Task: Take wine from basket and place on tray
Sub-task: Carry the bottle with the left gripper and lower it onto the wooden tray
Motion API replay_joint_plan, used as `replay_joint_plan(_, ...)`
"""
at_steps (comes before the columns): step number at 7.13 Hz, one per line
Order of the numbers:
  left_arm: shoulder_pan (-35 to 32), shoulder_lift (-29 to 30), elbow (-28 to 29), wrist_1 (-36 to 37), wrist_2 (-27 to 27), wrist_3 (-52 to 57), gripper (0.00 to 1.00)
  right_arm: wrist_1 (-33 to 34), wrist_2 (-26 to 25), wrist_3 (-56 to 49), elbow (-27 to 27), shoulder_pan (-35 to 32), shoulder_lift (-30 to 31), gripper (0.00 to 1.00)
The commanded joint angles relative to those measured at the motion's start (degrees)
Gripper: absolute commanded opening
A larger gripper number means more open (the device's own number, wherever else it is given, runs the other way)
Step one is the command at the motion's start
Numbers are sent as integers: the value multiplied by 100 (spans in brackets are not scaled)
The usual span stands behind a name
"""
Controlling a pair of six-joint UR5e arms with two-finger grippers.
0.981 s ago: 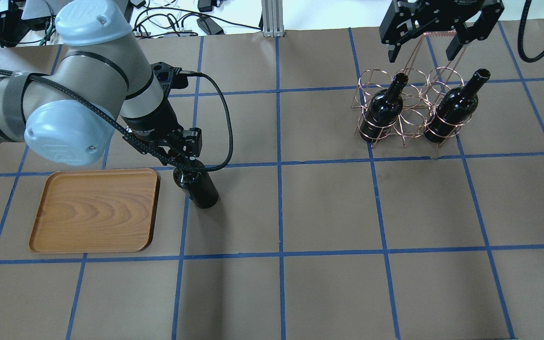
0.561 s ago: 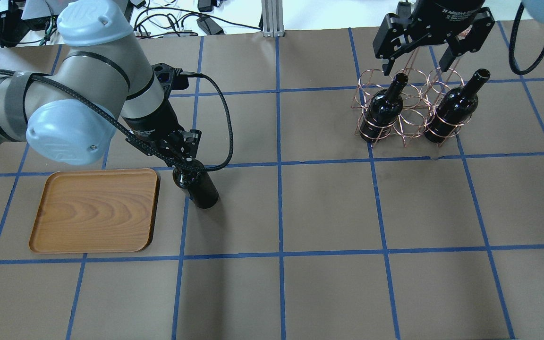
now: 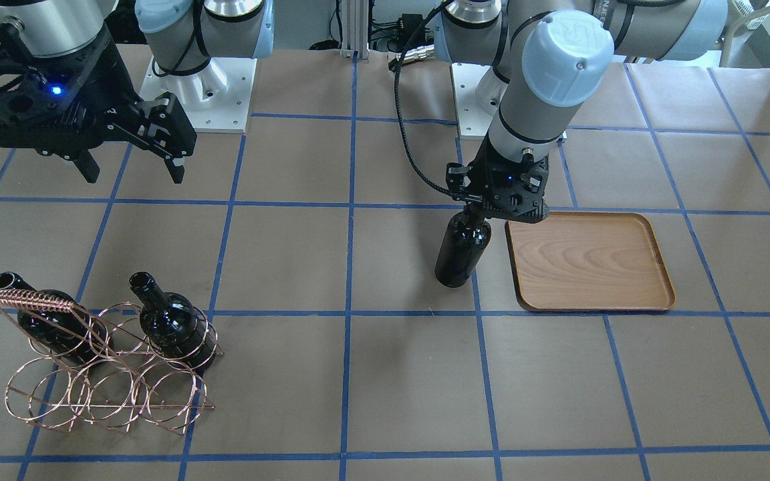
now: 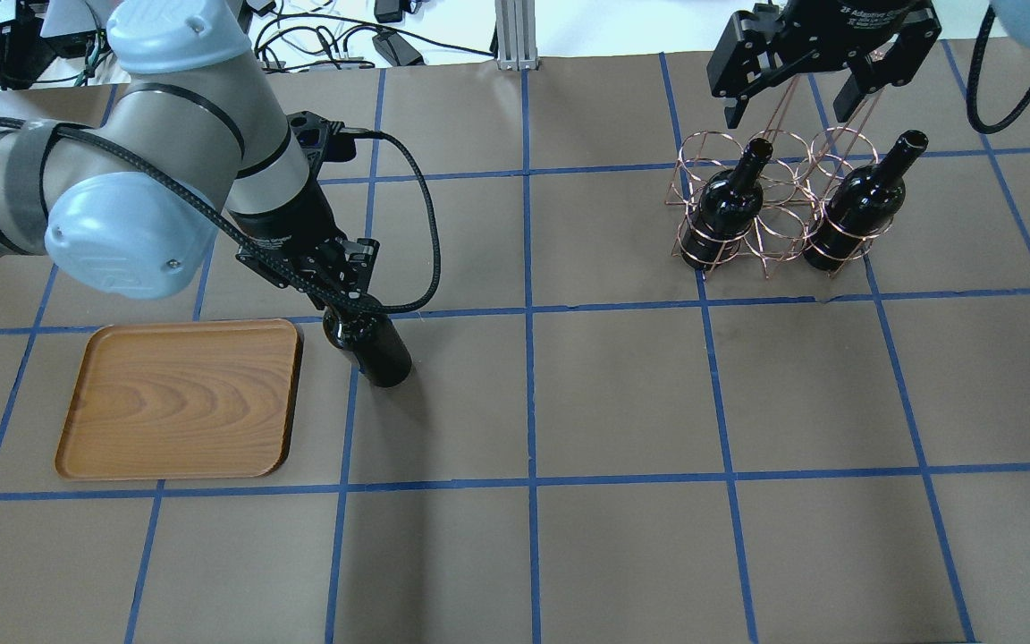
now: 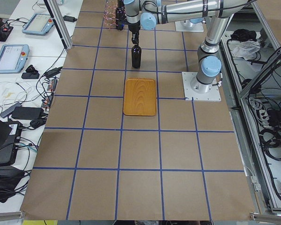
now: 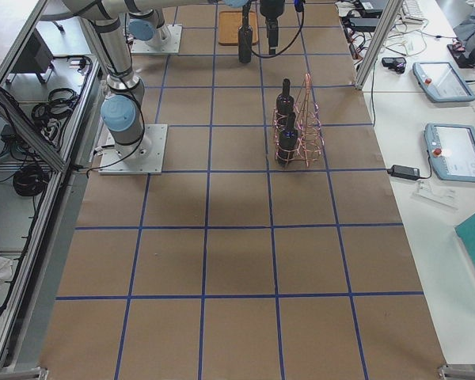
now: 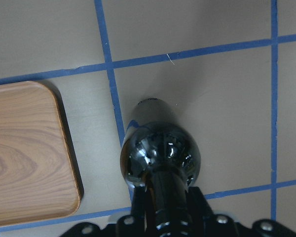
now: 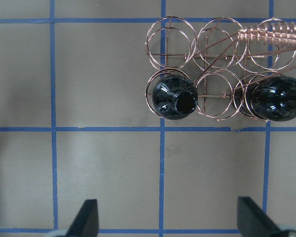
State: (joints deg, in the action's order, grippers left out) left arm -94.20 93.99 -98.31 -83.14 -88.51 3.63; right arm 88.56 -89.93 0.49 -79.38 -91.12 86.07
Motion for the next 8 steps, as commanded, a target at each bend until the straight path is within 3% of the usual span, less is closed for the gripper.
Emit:
replay_joint_plan(1, 120, -21, 880, -779, -514, 503, 0, 12, -16, 21, -25, -11, 42, 100)
replay_joint_plan(5, 1884, -170, 832, -967, -544, 2402, 0, 20, 45, 30, -25, -46, 24, 100)
replay_joint_plan(8, 2703, -161, 227, -827, -729, 3161, 0, 47, 28, 30, -25, -55, 15, 100)
